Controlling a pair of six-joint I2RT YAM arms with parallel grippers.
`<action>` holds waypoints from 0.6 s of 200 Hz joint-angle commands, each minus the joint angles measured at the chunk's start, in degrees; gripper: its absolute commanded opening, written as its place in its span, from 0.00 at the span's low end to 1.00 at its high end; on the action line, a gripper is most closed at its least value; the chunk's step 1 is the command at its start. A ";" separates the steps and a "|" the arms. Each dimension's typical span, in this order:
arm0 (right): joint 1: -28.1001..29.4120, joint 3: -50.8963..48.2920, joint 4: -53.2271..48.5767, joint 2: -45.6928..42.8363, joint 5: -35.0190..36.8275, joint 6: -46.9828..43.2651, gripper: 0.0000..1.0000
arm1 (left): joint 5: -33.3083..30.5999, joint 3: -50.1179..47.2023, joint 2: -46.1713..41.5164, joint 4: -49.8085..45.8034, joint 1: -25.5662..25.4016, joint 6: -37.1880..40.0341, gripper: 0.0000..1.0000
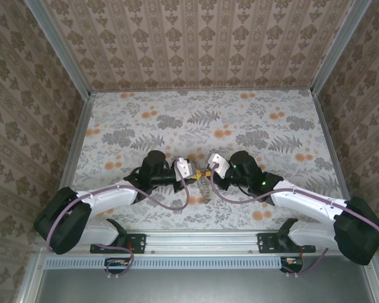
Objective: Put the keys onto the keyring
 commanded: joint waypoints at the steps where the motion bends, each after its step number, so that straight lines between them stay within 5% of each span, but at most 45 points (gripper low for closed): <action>1: -0.72 0.54 -2.86 -3.60 1.12 -3.16 0.22 | 2.17 2.20 0.48 1.24 -0.32 1.34 0.00; 47: -2.91 3.26 -12.74 -7.58 -14.24 -12.90 0.27 | 4.54 2.82 0.58 -0.10 -0.33 2.35 0.00; 120: -4.10 5.99 -10.52 -1.21 -17.97 -15.47 0.28 | 7.33 3.26 0.75 -0.26 -0.29 2.24 0.00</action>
